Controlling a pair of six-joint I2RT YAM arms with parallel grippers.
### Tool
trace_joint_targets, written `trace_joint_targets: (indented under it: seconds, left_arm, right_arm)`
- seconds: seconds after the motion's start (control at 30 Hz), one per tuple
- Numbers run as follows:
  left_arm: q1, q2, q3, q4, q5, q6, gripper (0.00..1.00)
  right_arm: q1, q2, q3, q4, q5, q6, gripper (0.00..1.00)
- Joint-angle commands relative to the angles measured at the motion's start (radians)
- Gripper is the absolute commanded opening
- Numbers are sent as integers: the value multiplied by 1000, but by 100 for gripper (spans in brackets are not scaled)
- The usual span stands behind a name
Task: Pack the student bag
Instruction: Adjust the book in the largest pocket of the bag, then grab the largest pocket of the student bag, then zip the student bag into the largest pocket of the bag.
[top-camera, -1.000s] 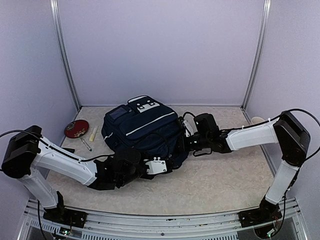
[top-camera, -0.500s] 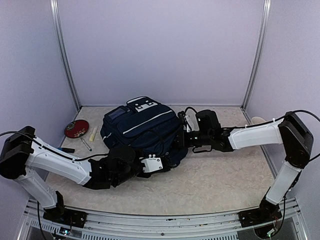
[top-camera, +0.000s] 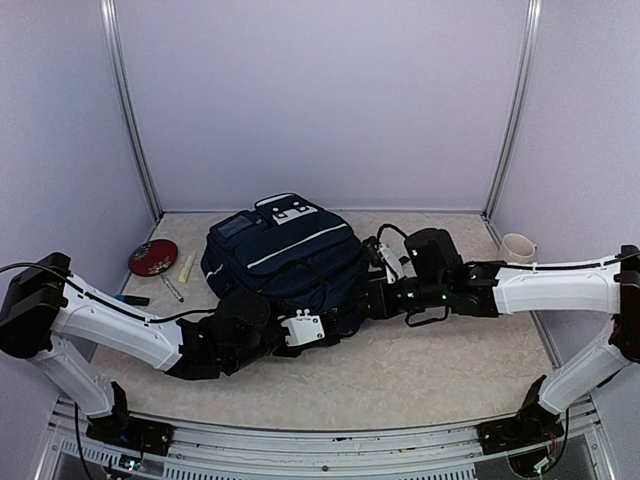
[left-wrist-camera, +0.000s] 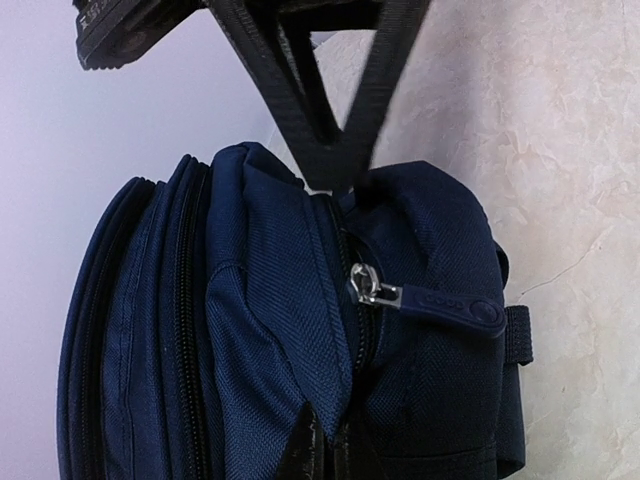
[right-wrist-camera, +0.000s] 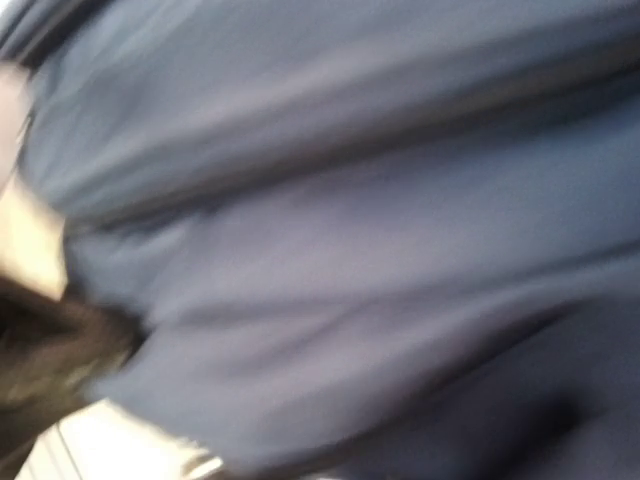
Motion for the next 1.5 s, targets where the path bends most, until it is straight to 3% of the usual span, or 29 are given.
trace_joint_targets:
  seconds: [0.0,0.2,0.47,0.67,0.73,0.83,0.93,1.03,1.23,1.47]
  left_arm:
    - [-12,-16,15,101,25,-28,0]
    - [-14,-18,21,91,27,-30,0]
    - [-21,1,37,98,29,-35,0]
    - [-24,17,47,103,33,-37,0]
    - [-24,15,44,103,29,-38,0]
    - [-23,7,35,102,25,-37,0]
    - [-19,1,22,101,19,-35,0]
    - [-13,-5,14,95,16,-37,0]
    - [-5,-11,-8,65,-9,-42,0]
    - [7,-77,-60,-19,-2,-58,0]
  right_arm:
    - [106,4,-35,25,91,30,30]
    - [187,48,-19,77,235,85,36]
    - [249,177,138,-84,449,111,37]
    - [262,244,242,-151,493,111,41]
    - [262,244,243,-165,506,129,35]
    - [261,201,216,-185,562,148,10]
    - [258,146,178,-197,588,143,3]
    - [245,103,152,-223,571,134,0]
    - [166,43,123,-278,377,40,0]
    - [-83,-41,61,-395,130,-96,0]
